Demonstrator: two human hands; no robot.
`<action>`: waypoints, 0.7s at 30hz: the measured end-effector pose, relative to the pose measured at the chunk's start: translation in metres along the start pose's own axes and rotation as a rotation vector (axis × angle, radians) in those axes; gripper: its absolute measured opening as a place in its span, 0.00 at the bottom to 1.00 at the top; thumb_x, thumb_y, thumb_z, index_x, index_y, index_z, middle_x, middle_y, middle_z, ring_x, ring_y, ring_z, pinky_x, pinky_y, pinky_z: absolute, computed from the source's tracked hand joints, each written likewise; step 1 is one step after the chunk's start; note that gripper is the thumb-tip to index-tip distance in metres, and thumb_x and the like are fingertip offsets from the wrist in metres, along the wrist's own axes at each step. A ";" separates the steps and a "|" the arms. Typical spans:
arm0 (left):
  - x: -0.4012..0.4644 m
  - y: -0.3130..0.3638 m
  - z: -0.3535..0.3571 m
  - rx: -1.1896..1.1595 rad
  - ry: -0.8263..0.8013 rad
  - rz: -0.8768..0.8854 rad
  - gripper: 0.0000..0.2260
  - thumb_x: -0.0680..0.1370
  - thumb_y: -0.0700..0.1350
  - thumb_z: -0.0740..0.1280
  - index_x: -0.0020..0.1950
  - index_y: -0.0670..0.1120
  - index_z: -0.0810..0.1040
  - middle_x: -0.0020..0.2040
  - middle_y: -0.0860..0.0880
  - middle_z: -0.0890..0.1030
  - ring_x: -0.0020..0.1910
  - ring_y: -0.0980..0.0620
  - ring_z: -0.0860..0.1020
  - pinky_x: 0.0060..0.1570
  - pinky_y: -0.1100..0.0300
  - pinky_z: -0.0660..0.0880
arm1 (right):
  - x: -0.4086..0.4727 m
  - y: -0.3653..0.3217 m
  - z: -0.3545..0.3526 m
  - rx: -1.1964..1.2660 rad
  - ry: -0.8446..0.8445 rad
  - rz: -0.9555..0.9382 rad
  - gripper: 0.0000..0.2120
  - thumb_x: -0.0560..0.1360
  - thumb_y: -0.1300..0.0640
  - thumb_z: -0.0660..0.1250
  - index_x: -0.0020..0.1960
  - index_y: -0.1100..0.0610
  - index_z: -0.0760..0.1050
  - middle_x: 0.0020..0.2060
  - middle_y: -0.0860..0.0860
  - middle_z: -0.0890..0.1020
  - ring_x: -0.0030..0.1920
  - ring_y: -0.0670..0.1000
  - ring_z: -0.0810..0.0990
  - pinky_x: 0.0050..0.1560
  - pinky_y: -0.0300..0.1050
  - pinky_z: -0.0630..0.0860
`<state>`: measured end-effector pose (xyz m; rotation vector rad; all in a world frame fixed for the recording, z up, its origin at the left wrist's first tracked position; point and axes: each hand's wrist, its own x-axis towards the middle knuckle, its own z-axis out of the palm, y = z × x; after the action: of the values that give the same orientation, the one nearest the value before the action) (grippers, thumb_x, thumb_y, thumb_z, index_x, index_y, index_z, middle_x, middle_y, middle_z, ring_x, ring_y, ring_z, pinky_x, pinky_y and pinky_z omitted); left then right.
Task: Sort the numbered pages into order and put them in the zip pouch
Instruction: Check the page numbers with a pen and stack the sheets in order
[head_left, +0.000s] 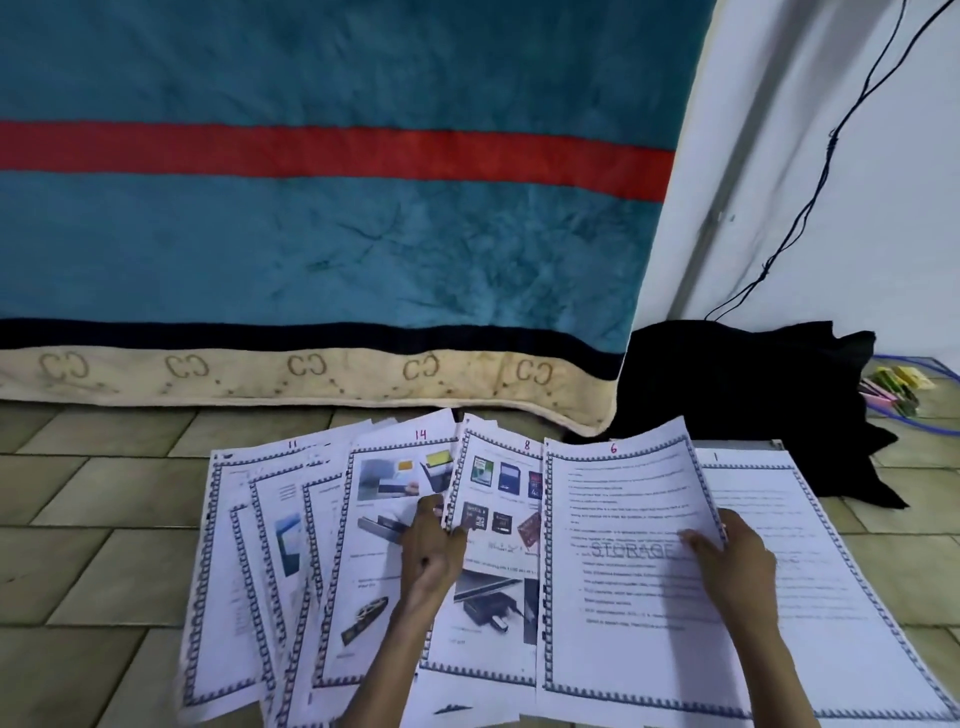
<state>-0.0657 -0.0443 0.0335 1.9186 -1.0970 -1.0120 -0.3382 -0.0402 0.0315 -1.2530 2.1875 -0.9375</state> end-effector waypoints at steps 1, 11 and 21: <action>-0.001 0.002 0.000 0.007 -0.017 0.018 0.10 0.77 0.38 0.64 0.58 0.43 0.74 0.54 0.49 0.79 0.52 0.52 0.76 0.48 0.65 0.68 | 0.002 0.002 -0.001 -0.005 -0.001 0.012 0.16 0.74 0.62 0.68 0.60 0.63 0.72 0.51 0.62 0.81 0.54 0.64 0.78 0.47 0.50 0.70; -0.013 0.012 0.014 -0.483 -0.415 -0.097 0.30 0.78 0.65 0.42 0.55 0.53 0.80 0.51 0.51 0.81 0.54 0.48 0.78 0.57 0.51 0.72 | -0.068 -0.098 0.027 0.229 -0.387 -0.163 0.27 0.76 0.42 0.57 0.73 0.46 0.56 0.47 0.46 0.79 0.43 0.47 0.77 0.46 0.40 0.69; 0.003 -0.039 -0.037 0.422 0.245 -0.007 0.18 0.77 0.51 0.63 0.65 0.47 0.72 0.67 0.45 0.72 0.64 0.44 0.70 0.61 0.48 0.70 | -0.069 -0.101 0.063 -0.120 -0.419 -0.405 0.24 0.76 0.70 0.54 0.68 0.55 0.70 0.61 0.55 0.78 0.59 0.49 0.78 0.57 0.31 0.68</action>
<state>-0.0188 -0.0243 0.0160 2.3063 -1.2288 -0.5542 -0.2056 -0.0370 0.0671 -1.8080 1.7160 -0.6128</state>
